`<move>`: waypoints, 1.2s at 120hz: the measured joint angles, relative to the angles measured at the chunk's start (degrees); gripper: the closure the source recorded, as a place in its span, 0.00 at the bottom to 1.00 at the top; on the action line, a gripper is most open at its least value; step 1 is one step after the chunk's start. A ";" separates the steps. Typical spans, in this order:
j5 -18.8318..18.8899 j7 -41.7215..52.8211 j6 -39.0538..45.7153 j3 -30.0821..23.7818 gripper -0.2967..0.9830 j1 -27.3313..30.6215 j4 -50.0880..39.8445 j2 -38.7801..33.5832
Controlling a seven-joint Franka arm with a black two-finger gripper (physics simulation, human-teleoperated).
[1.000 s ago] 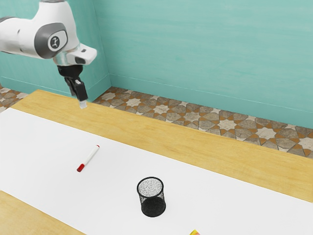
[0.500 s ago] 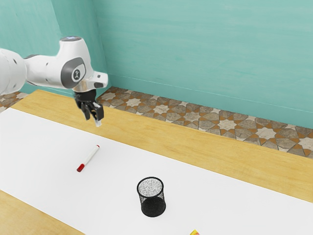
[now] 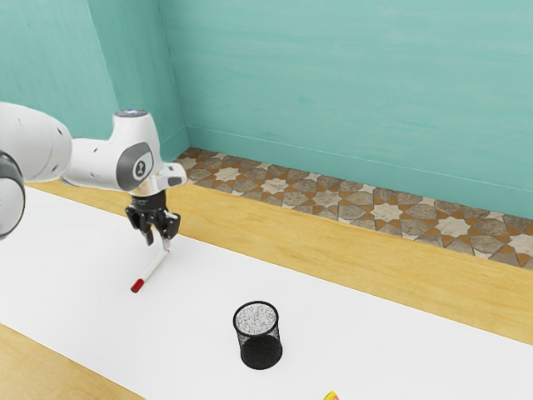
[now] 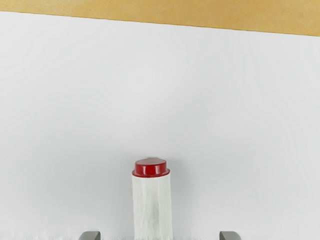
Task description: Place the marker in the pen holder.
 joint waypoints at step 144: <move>2.59 -9.76 3.52 -1.08 0.85 -14.99 -11.33 -23.40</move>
